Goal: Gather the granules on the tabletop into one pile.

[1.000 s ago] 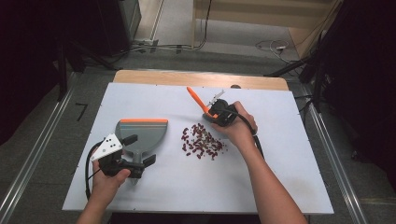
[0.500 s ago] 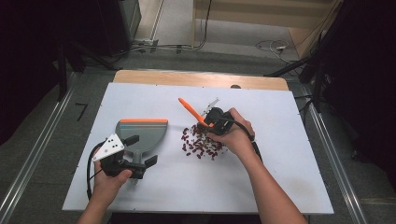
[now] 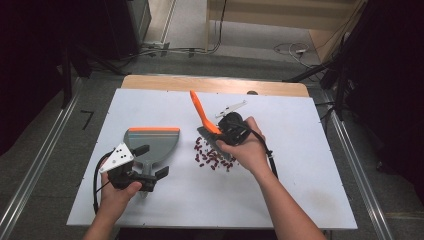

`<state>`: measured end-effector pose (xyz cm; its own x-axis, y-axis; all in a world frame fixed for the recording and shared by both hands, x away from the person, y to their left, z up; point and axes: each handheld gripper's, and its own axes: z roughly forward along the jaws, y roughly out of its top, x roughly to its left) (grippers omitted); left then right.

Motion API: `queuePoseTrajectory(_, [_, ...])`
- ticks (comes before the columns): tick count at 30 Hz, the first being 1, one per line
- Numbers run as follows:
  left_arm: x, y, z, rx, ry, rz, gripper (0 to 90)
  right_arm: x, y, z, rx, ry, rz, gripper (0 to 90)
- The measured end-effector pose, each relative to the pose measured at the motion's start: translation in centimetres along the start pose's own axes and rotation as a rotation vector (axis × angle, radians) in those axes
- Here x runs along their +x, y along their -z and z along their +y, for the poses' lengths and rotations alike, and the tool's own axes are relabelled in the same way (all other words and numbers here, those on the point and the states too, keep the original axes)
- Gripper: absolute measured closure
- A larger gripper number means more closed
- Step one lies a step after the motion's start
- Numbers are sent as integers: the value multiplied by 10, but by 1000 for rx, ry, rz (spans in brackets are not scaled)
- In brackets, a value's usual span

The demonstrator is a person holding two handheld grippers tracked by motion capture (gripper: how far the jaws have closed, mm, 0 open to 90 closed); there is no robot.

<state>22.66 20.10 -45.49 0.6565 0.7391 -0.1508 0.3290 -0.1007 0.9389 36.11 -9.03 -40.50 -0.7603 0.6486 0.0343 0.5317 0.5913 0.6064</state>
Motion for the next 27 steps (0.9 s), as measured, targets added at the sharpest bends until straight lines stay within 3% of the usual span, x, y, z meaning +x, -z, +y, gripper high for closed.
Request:
queuePoseTrajectory(2, [1, 2, 0, -5, 5, 3, 3, 9, -4, -1, -3, -46, 44, 689])
queuePoseTrajectory(3, [2, 2, 0, -7, 5, 5, 3, 9, -4, -1, -3, -46, 44, 689])
queuePoseTrajectory(4, [2, 3, 0, -8, 6, 5, 3, 18, -9, -2, 11, -70, 98, 689])
queuePoseTrajectory(5, [2, 3, 0, -6, 6, 6, 3, 18, -9, -2, 11, -70, 98, 689])
queuePoseTrajectory(7, [2, 3, 0, -6, 6, 6, 3, 27, -18, -2, 32, -72, 143, 690])
queuePoseTrajectory(13, [1, 3, 1, -9, 3, 5, 3, 34, -34, -5, 56, -87, 204, 690])
queuePoseTrajectory(17, [2, 3, 1, -9, 6, 3, 3, 35, -45, -9, 65, -110, 184, 690])
queuePoseTrajectory(18, [1, 3, 1, -10, 6, 1, 3, 30, -48, -10, 63, -125, 137, 690])
queuePoseTrajectory(19, [1, 3, 1, -10, 5, 2, 3, 30, -48, -10, 63, -125, 137, 690])
queuePoseTrajectory(20, [1, 3, 1, -9, 5, 2, 3, 22, -49, -12, 63, -178, 132, 688])
queuePoseTrajectory(22, [1, 2, 1, -6, 2, 1, 3, 19, -51, -14, 62, -184, 118, 685])
queuePoseTrajectory(27, [1, 3, 0, -5, 3, 3, 3, 0, -49, -23, 67, -253, 98, 677])
